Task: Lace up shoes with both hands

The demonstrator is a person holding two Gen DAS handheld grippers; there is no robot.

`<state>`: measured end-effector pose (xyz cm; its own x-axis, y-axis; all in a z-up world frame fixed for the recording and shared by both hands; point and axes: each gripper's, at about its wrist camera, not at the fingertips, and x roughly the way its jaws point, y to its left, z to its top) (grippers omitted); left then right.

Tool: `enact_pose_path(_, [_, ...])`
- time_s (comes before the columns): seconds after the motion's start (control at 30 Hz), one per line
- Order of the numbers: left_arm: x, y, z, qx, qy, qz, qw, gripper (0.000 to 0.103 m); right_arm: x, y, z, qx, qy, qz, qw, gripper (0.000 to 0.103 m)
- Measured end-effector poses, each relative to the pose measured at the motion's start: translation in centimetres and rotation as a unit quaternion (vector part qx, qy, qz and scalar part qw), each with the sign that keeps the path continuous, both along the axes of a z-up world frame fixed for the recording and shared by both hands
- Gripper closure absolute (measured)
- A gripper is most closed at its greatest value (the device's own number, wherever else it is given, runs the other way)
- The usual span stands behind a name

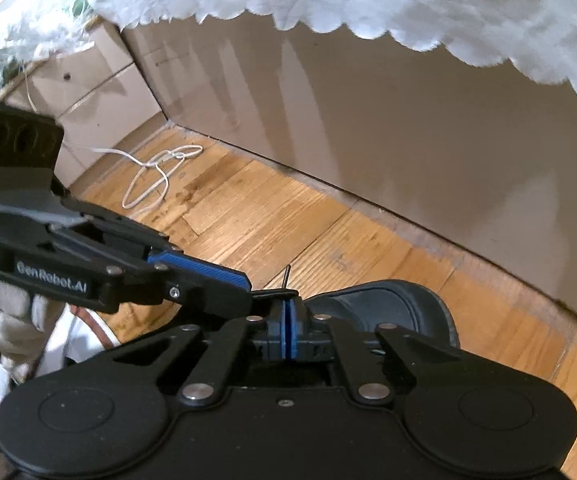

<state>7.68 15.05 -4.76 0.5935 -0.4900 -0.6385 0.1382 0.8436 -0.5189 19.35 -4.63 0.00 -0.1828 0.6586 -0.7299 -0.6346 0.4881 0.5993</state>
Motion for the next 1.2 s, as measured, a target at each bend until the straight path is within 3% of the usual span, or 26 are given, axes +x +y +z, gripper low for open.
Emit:
enact_pose_path(0.2, [-0.6,-1.7,0.6,0.061,-0.03,-0.03,0.9972,0.091,1.2,-1.9,-0.5,0.028,0.038,-0.05,0.998,0.09])
enact_pose_path(0.23, [-0.6,-2.0,0.6,0.069,-0.032,-0.036,0.9964,0.09,1.4,-2.1,-0.4,0.03,0.039,-0.059,0.997,0.081])
enact_pose_path(0.3, [-0.7,-2.3,0.5,0.078,-0.035,-0.042,0.9954,0.089,1.6,-2.0,-0.3,0.038,0.039,-0.066,0.996,0.075])
enact_pose_path(0.53, [-1.0,-2.8,0.5,0.102,-0.045,-0.055,0.9923,0.089,1.1,0.7,-0.2,0.031,0.022,-0.015,0.999,0.074])
enact_pose_path(0.67, [-1.3,-3.0,0.4,0.111,-0.056,-0.06,0.9904,0.089,0.7,2.0,-0.7,-0.012,-0.006,0.014,1.0,0.074])
enact_pose_path(0.77, [-1.2,-3.1,0.4,0.115,-0.057,-0.061,0.9898,0.089,0.3,2.3,-0.7,-0.009,-0.02,0.026,0.999,0.071])
enact_pose_path(0.83, [-1.2,-3.1,0.4,0.116,-0.057,-0.06,0.9899,0.089,-0.1,2.3,-0.5,-0.003,-0.034,0.04,0.999,0.087])
enact_pose_path(0.9, [-1.2,-3.1,0.5,0.119,-0.059,-0.059,0.9894,0.088,-0.2,2.2,-0.3,-0.005,-0.046,0.035,0.998,0.093])
enact_pose_path(0.93, [-1.2,-3.1,0.6,0.12,-0.06,-0.058,0.9892,0.088,0.0,1.9,-0.3,0.005,-0.038,0.025,0.999,0.101])
enact_pose_path(1.03, [-1.2,-2.6,1.0,0.109,-0.061,-0.048,0.991,0.088,1.0,0.3,0.0,0.039,-0.015,-0.03,0.999,0.101])
enact_pose_path(1.13, [-1.1,-1.3,1.3,0.068,-0.048,-0.029,0.9961,0.087,2.0,-1.5,0.2,0.064,-0.004,-0.077,0.995,0.103])
enact_pose_path(1.2, [-1.3,-0.8,1.6,0.051,-0.048,-0.019,0.9974,0.081,2.6,-2.5,0.6,0.074,-0.01,-0.109,0.991,0.103])
